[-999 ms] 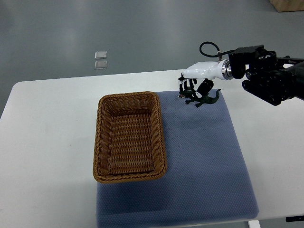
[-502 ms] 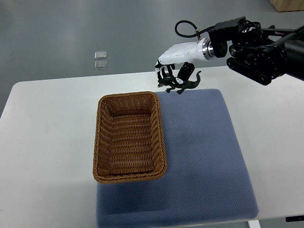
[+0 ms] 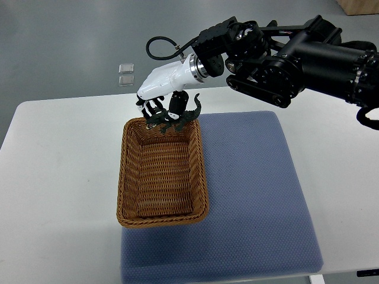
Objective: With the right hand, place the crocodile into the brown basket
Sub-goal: 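Carry the crocodile over the wicker basket and lower it inside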
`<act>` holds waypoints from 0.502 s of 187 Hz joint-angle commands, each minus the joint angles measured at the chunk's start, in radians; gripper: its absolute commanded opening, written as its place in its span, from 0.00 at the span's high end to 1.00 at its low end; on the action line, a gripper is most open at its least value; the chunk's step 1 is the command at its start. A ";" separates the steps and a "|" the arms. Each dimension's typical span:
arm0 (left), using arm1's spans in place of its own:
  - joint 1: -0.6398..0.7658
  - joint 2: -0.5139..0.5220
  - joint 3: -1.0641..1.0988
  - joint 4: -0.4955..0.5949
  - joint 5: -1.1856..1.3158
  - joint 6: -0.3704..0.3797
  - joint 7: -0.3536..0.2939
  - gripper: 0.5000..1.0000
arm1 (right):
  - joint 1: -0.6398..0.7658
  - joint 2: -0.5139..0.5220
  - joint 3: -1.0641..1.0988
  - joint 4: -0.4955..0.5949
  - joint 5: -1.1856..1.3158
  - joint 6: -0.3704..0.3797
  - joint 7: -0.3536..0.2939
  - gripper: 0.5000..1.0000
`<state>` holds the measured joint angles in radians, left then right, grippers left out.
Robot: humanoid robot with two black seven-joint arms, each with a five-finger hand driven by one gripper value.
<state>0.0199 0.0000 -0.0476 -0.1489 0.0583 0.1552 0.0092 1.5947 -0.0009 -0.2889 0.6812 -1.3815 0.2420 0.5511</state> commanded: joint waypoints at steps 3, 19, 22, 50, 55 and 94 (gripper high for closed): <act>0.000 0.000 0.000 0.000 0.000 0.000 0.000 0.00 | -0.009 0.001 -0.013 0.001 -0.011 0.000 -0.002 1.00; 0.000 0.000 0.000 0.000 0.000 0.000 0.000 0.00 | -0.016 0.001 -0.029 0.001 -0.016 -0.001 -0.002 1.00; 0.000 0.000 0.000 0.000 0.000 0.000 0.000 0.00 | -0.018 0.001 -0.033 0.001 -0.016 -0.001 -0.003 1.00; 0.000 0.000 0.000 0.000 0.000 0.001 0.000 0.00 | -0.047 0.001 -0.044 0.001 -0.017 -0.006 -0.007 1.00; 0.000 0.000 0.000 0.000 0.000 0.000 0.000 0.00 | -0.048 0.001 -0.044 0.001 -0.017 -0.006 -0.007 1.00; 0.000 0.000 0.000 0.000 0.000 0.000 0.000 0.00 | -0.065 0.001 -0.029 0.001 -0.014 -0.018 0.000 1.00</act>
<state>0.0199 0.0000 -0.0475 -0.1489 0.0583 0.1550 0.0092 1.5357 0.0001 -0.3317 0.6827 -1.3984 0.2291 0.5448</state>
